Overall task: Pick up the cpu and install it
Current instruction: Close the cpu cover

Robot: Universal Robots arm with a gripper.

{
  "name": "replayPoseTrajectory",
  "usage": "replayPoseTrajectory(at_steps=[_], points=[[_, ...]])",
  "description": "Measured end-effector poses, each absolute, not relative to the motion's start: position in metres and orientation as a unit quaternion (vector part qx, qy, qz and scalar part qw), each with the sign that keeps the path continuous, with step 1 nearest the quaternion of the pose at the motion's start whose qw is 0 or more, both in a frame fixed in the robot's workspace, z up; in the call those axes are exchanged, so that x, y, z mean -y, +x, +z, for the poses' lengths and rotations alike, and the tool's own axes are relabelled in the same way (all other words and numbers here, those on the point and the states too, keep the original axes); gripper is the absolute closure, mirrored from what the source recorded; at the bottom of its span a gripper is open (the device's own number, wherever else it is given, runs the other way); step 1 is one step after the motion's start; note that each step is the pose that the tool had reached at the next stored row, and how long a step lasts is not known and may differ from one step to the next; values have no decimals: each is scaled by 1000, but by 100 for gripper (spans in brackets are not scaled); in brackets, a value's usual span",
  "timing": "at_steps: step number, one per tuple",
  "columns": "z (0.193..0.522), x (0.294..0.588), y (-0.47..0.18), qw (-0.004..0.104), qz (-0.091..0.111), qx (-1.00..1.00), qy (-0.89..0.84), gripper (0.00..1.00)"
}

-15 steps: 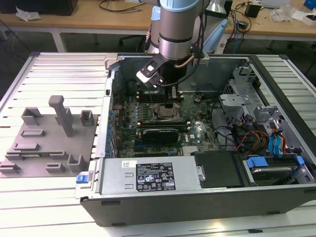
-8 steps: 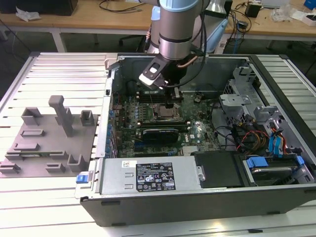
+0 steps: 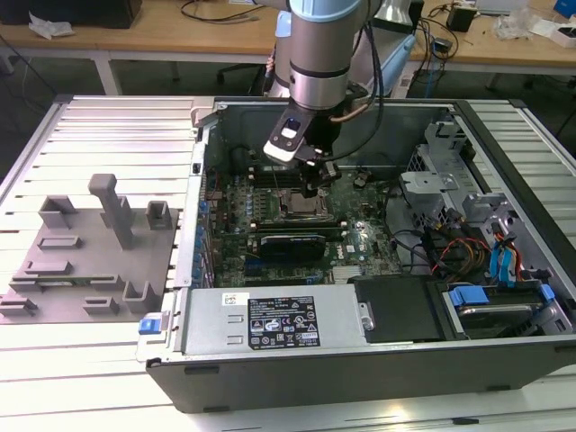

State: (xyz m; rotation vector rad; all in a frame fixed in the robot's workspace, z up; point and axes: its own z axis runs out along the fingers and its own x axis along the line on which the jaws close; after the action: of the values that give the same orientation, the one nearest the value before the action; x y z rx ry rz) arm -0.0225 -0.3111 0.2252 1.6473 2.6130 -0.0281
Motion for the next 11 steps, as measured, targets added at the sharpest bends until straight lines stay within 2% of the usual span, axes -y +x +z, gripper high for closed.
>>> replayPoseTrajectory(at_steps=[11], points=[[225,311,-23,28,-6,-915,403,89]])
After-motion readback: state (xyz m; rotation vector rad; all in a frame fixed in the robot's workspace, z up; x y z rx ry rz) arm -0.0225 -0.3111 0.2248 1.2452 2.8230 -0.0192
